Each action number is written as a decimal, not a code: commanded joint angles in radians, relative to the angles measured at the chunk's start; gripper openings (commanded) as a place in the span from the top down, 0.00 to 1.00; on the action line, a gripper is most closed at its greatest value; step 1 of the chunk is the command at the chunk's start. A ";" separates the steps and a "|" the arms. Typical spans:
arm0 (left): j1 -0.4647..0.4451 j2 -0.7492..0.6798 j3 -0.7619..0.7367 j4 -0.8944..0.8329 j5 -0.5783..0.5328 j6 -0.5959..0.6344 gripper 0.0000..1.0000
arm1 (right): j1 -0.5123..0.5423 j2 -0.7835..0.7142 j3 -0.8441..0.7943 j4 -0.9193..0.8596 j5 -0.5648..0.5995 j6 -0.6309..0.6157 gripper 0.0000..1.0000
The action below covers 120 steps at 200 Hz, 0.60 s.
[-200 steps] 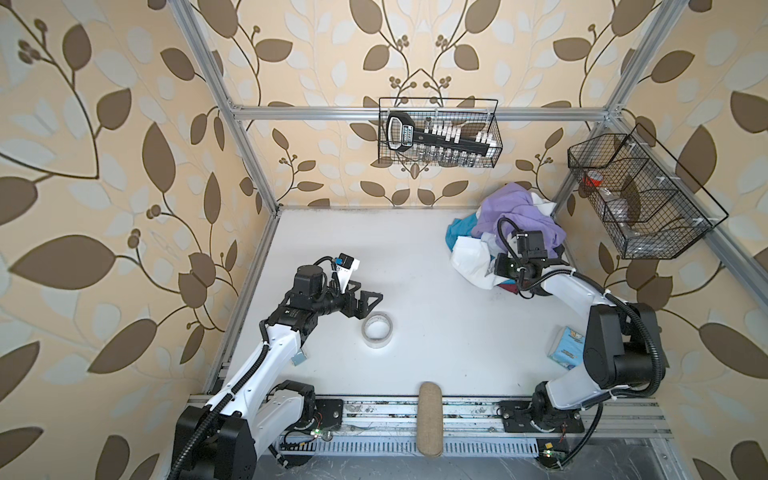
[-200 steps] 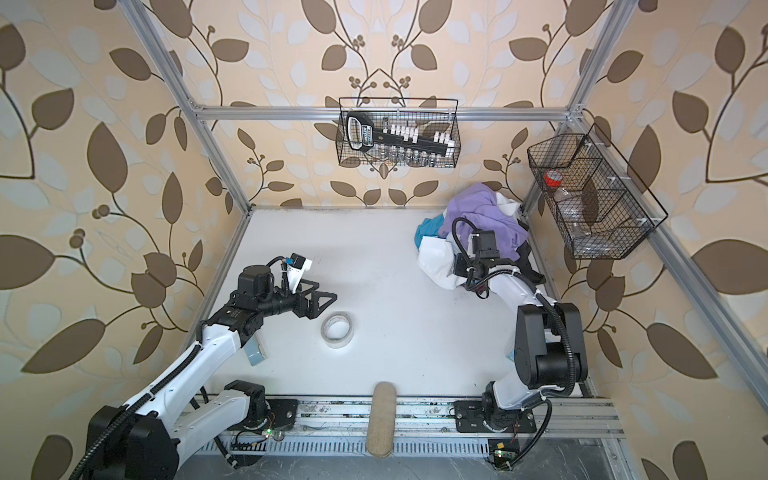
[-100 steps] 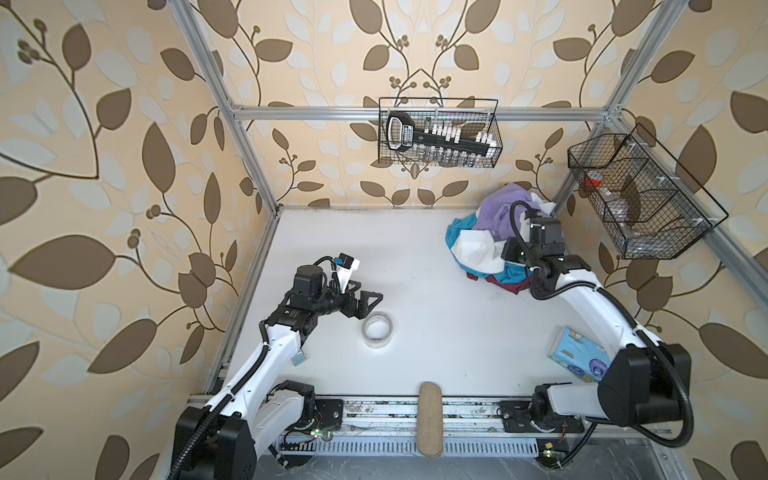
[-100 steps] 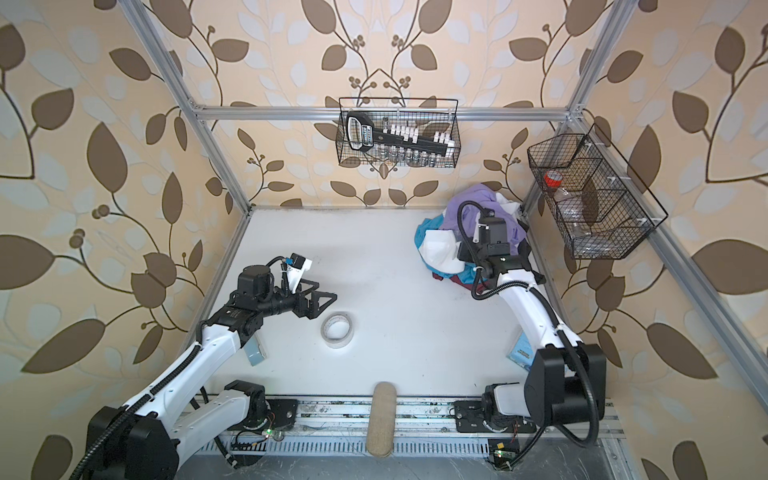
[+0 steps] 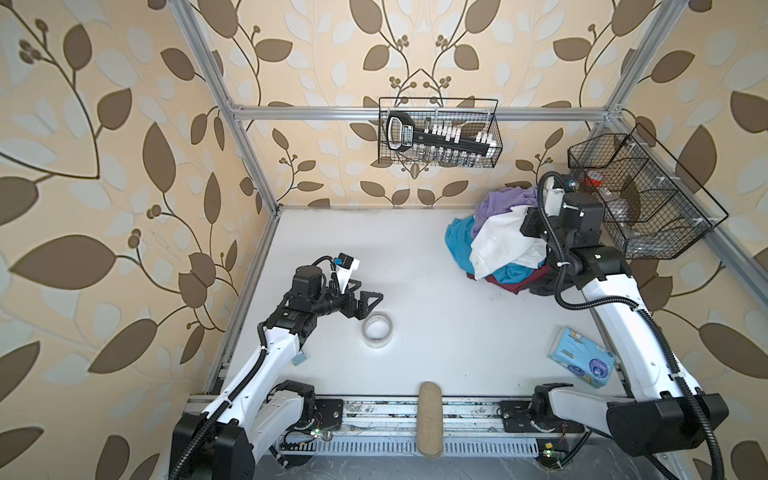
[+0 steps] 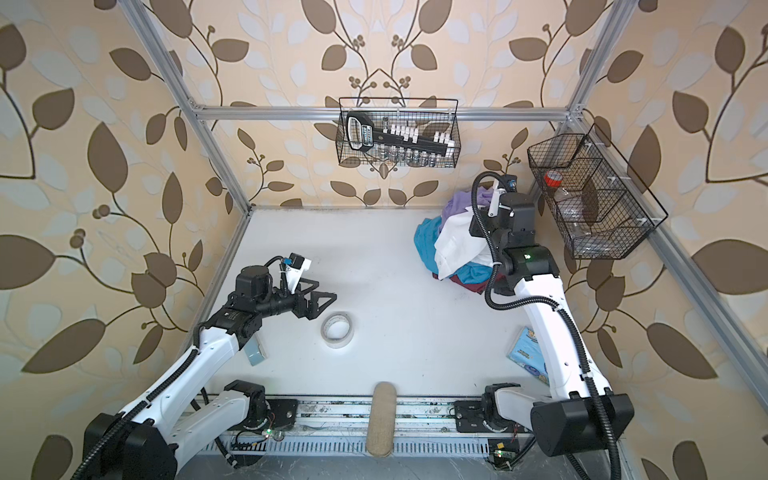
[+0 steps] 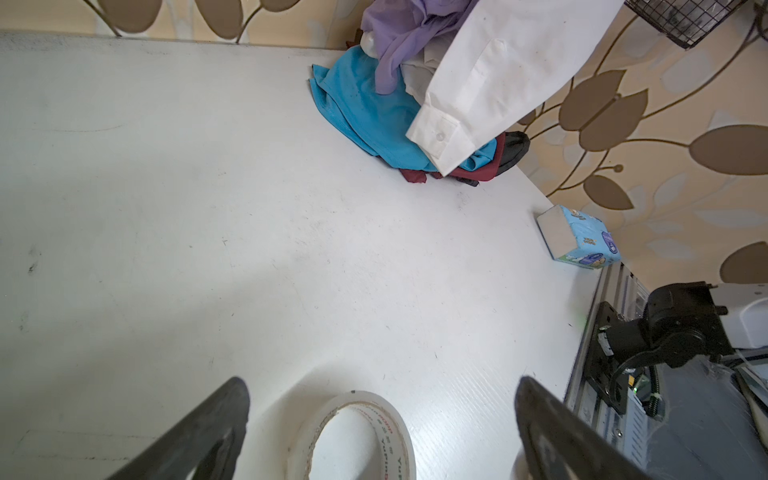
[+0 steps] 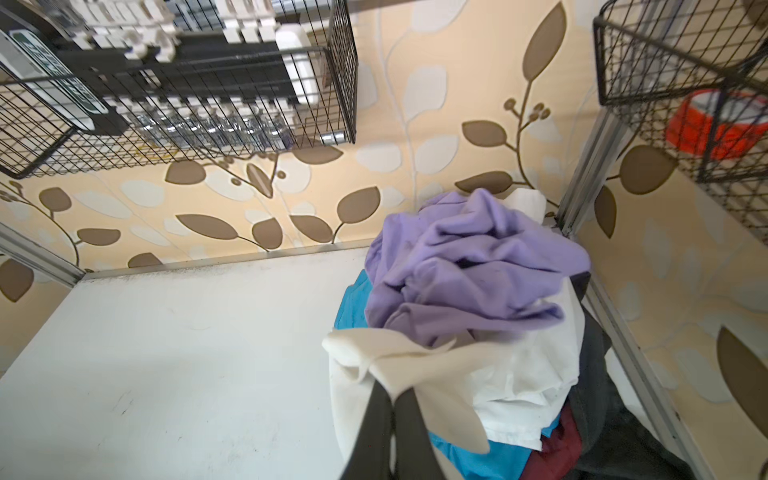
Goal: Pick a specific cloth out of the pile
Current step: 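Grasp the white cloth with the right gripper and lift it from the pile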
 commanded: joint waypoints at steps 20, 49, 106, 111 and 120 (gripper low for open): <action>-0.014 -0.029 0.024 0.012 0.036 0.021 0.01 | 0.012 -0.105 0.099 -0.015 0.062 -0.032 1.00; -0.017 -0.030 0.024 0.012 0.036 0.021 0.01 | 0.012 -0.173 0.114 -0.009 0.104 -0.043 1.00; -0.020 -0.030 0.025 0.009 0.032 0.022 0.01 | 0.011 -0.205 0.220 0.027 0.118 -0.090 1.00; -0.020 -0.031 0.025 0.009 0.032 0.021 0.01 | 0.011 -0.204 0.230 0.033 0.112 -0.095 1.00; -0.022 -0.031 0.025 0.009 0.030 0.021 0.01 | 0.011 -0.201 0.250 0.044 0.101 -0.098 1.00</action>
